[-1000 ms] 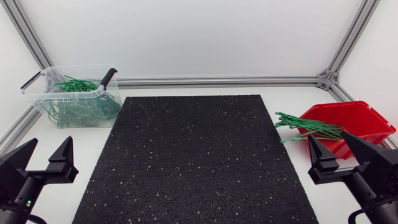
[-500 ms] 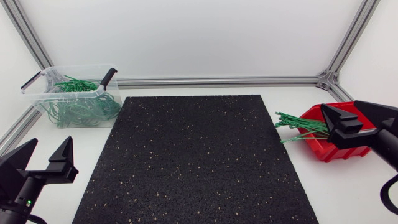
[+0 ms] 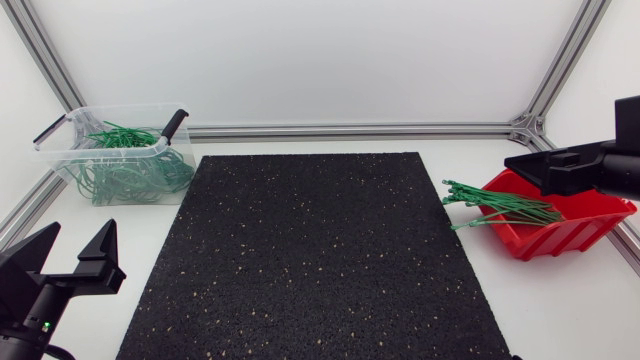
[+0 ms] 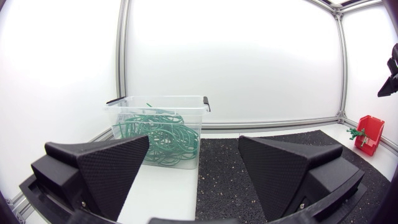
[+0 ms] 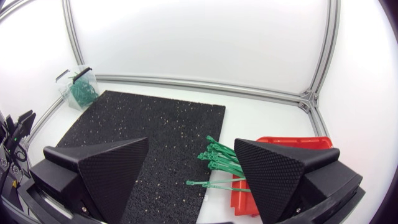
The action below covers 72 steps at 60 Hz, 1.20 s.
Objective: Take a green cable tie from the red box, thread the tail through the head to close it, then place it in the transparent bin on the left.
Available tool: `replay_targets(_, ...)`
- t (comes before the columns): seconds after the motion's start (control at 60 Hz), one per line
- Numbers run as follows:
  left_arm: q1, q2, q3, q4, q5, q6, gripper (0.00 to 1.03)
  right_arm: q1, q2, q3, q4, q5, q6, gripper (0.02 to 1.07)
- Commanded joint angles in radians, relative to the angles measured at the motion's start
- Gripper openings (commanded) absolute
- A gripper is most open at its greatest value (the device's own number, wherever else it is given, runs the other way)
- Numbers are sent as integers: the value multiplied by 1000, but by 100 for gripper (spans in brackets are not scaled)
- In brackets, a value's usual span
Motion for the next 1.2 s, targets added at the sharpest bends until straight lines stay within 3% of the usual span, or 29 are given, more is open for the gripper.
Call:
replay_targets(0.0, 2, -8, -43, -4, -12, -14, 100, -15, 68, 60, -61, -9, -114, 102)
replay_targets(0.133, -2, -9, -44, -4, -10, -14, 100, -17, 165, 115, -209, -4, -433, 102)
replay_targets(0.25, -4, -8, -43, -4, -10, -14, 100, -15, 218, 121, -210, 20, -522, 102)
replay_targets(0.317, -2, -8, -43, -5, -10, -14, 100, -6, 234, 116, -198, 98, -657, 102)
replay_targets(0.467, -2, -9, -43, -10, -10, -14, 100, 9, 266, 103, -225, 174, -786, 102)
replay_targets(0.8, -1, -8, -41, -15, -3, -14, 100, 21, 396, 52, -164, 266, -1001, 102)
replay_targets(1.05, 6, -8, -41, -19, 2, -14, 100, 21, 390, -80, -3, 318, -1134, 102)
replay_targets(1.183, 7, -8, -41, -21, 7, -14, 100, 29, 381, -187, 189, 367, -1168, 99)
